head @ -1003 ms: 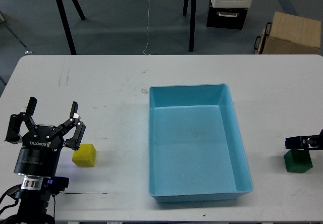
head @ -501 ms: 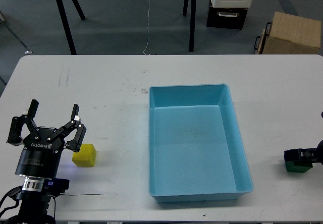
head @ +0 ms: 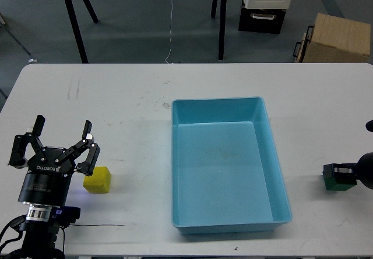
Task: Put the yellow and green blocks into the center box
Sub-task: 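Lift the green cube and carry it over the blue tray, then lower the green cube into the tray and open the right gripper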
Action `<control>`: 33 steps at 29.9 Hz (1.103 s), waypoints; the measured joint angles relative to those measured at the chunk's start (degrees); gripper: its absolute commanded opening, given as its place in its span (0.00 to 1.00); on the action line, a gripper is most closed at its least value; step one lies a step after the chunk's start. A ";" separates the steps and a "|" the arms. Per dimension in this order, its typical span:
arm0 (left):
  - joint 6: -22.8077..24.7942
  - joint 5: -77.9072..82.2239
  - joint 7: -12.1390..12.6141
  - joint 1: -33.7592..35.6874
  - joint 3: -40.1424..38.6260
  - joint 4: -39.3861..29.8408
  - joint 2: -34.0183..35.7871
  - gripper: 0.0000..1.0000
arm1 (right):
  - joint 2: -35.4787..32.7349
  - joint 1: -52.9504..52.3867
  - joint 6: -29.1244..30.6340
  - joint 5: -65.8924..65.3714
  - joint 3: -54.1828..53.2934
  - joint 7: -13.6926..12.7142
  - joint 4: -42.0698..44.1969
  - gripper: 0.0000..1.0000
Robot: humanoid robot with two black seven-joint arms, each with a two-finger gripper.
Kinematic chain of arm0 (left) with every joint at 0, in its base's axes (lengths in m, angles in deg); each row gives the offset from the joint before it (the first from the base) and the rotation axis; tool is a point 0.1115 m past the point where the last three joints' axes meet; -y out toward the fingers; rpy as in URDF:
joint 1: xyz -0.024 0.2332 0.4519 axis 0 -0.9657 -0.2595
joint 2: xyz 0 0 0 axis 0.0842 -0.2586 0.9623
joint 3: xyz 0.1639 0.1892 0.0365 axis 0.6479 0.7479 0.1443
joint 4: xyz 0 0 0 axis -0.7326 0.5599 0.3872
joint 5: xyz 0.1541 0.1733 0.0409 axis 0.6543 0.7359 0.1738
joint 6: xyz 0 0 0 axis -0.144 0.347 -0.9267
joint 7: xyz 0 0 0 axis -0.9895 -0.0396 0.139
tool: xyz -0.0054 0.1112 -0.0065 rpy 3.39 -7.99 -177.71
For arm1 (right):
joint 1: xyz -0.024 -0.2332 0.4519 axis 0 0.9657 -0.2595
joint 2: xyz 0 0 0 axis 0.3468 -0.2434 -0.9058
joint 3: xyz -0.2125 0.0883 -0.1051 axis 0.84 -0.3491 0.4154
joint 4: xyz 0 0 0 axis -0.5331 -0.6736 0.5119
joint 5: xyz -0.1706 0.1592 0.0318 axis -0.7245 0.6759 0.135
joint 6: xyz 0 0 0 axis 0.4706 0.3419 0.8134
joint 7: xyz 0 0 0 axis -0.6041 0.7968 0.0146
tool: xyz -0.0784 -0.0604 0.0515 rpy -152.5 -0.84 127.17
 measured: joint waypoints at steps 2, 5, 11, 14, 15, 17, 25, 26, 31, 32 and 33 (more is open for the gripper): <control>0.00 0.00 0.00 -0.01 0.00 0.00 0.00 1.00 | 0.17 -2.72 0.31 4.68 -2.41 0.10 -0.65 0.01; 0.00 0.00 0.00 -0.02 0.00 0.00 0.00 1.00 | 4.27 -9.83 1.47 14.19 -3.49 0.57 -0.77 0.01; 0.00 0.01 0.00 0.02 0.00 0.00 0.00 1.00 | 21.43 -18.74 1.71 27.17 0.93 1.00 2.61 0.12; 0.00 0.07 0.00 0.01 0.00 0.00 -0.06 1.00 | 29.54 -18.72 0.69 27.62 5.11 1.03 6.54 0.19; 0.00 0.08 0.00 0.01 0.00 0.00 -0.08 1.00 | 31.61 -18.19 0.16 27.32 6.20 1.03 7.82 0.26; 0.00 0.09 0.00 0.18 0.00 0.01 -0.08 1.00 | 34.72 -16.43 -0.93 26.44 7.35 1.04 9.73 0.37; 0.00 0.09 0.00 0.68 0.01 0.03 -0.34 1.00 | 37.82 -13.45 -4.90 26.02 7.83 0.99 11.62 1.00; 0.00 0.09 0.00 0.68 0.01 0.04 -0.34 1.00 | 37.62 -13.45 -4.97 26.11 7.72 0.95 11.63 1.00; 0.00 0.09 0.00 0.81 0.01 0.05 -0.35 1.00 | 34.21 -13.97 -5.08 28.31 4.46 0.74 11.72 1.00; 0.00 0.09 0.00 0.83 0.01 0.05 -0.34 1.00 | 33.61 -13.99 -4.96 29.38 3.56 0.66 11.78 1.00; 0.00 0.09 0.00 0.84 0.01 0.05 -0.33 1.00 | 32.79 -14.02 -4.80 31.02 2.49 0.61 11.99 1.00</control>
